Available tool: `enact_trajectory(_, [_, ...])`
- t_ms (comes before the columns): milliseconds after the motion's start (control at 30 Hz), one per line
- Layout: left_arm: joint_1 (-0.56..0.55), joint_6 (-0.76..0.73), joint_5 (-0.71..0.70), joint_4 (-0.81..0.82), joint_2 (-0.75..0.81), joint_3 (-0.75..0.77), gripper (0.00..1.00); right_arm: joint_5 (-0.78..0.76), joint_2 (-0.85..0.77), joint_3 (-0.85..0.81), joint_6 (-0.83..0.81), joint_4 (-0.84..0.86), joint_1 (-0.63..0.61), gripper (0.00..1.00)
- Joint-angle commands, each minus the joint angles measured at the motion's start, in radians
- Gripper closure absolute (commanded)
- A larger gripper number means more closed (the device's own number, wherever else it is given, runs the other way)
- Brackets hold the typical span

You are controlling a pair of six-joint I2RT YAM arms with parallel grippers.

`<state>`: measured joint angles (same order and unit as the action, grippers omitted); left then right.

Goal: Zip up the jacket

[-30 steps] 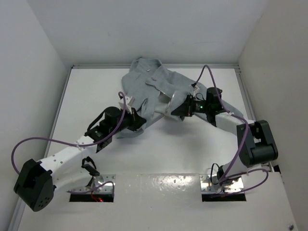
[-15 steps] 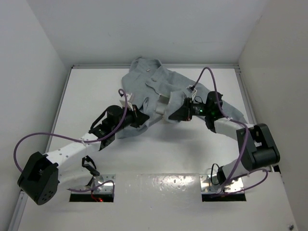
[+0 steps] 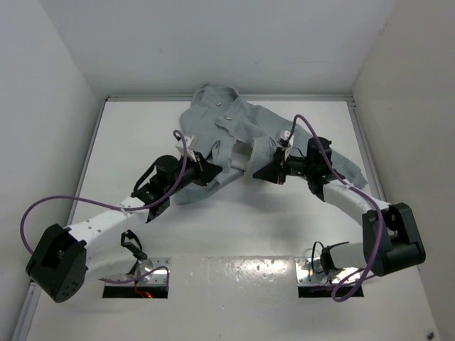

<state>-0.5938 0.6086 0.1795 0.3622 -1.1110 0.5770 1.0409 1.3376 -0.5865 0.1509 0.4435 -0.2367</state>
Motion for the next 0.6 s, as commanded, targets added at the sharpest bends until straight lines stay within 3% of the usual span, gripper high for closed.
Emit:
enact_trajectory(0, [0.009, -0.029, 0.046, 0.211, 0.014, -0.015, 1.00, 0.030, -0.003, -0.006, 0.056, 0.131, -0.021, 1.00])
enact_trajectory(167, [-0.036, -0.102, 0.032, 0.381, 0.014, -0.089, 1.00, 0.022, -0.003, -0.006, 0.211, 0.204, -0.055, 1.00])
enact_trajectory(333, [-0.047, -0.063, 0.014, 0.555, -0.009, -0.135, 1.00, 0.028, 0.003, -0.009, 0.338, 0.248, -0.079, 1.00])
enact_trajectory(567, [-0.047, 0.025, 0.035, 0.587, -0.019, -0.124, 1.00, 0.030, 0.012, -0.015, 0.398, 0.282, -0.087, 1.00])
